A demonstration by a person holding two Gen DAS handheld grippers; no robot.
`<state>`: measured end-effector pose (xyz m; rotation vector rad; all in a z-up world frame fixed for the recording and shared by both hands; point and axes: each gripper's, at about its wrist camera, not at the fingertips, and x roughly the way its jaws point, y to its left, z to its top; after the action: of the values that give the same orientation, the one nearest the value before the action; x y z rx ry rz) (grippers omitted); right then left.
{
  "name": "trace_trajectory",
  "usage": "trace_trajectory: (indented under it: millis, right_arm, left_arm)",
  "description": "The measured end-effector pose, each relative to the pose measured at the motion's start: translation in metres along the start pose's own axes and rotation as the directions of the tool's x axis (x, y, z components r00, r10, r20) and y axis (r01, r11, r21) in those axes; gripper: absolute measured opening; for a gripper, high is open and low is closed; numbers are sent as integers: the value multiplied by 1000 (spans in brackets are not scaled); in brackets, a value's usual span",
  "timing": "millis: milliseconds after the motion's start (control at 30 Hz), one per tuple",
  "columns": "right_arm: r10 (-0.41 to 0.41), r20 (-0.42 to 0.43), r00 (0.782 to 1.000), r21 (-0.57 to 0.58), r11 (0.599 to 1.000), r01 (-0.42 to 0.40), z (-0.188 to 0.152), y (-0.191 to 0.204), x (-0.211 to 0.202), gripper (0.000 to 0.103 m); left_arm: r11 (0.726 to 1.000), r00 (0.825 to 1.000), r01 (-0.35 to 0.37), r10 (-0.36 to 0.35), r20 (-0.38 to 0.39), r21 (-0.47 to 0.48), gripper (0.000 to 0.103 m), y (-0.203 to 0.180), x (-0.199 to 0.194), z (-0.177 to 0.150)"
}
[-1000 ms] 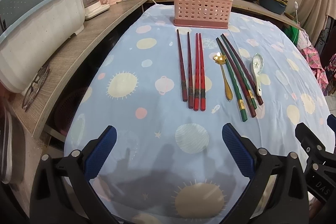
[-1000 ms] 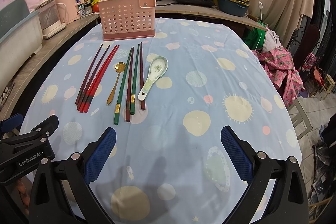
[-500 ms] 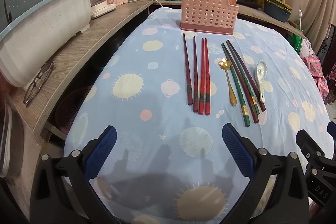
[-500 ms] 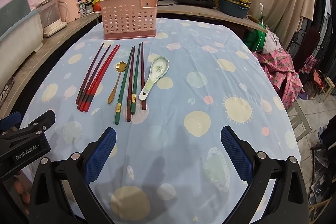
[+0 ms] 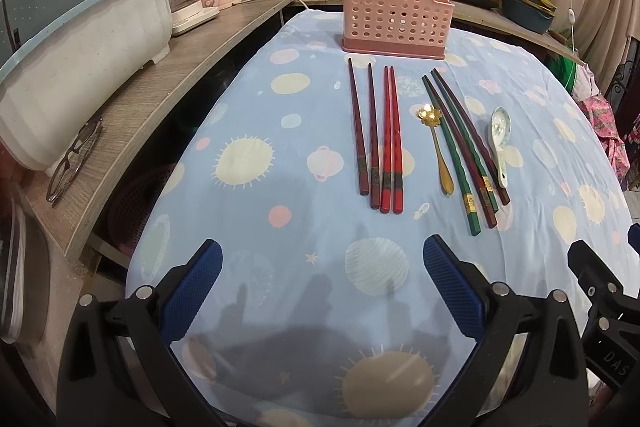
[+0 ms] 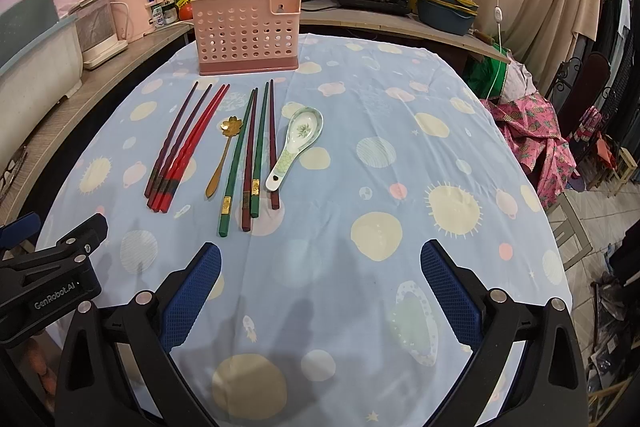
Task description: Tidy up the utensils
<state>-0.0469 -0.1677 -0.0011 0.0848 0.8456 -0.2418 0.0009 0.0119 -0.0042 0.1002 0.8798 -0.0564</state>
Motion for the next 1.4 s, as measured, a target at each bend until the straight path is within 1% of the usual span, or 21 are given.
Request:
trace_trajectory:
  millis: [133,300,1400]
  right_arm:
    - [-2,-1,1000,-2,1000,2,0,1,1,96]
    - [-3,-2,1000,-2,1000,3,0,2,1,96]
    - [0,-11,1000,3,1000,0,-3,1,4,96]
  left_arm:
    - [1000,1000,4,-4,-7,-7,96,2,1,-1]
    - [1000,1000,17,-17,-8,7,96,0,2,-1]
    - [1000,1000,11,-11,9,16,96,-1,1,-1]
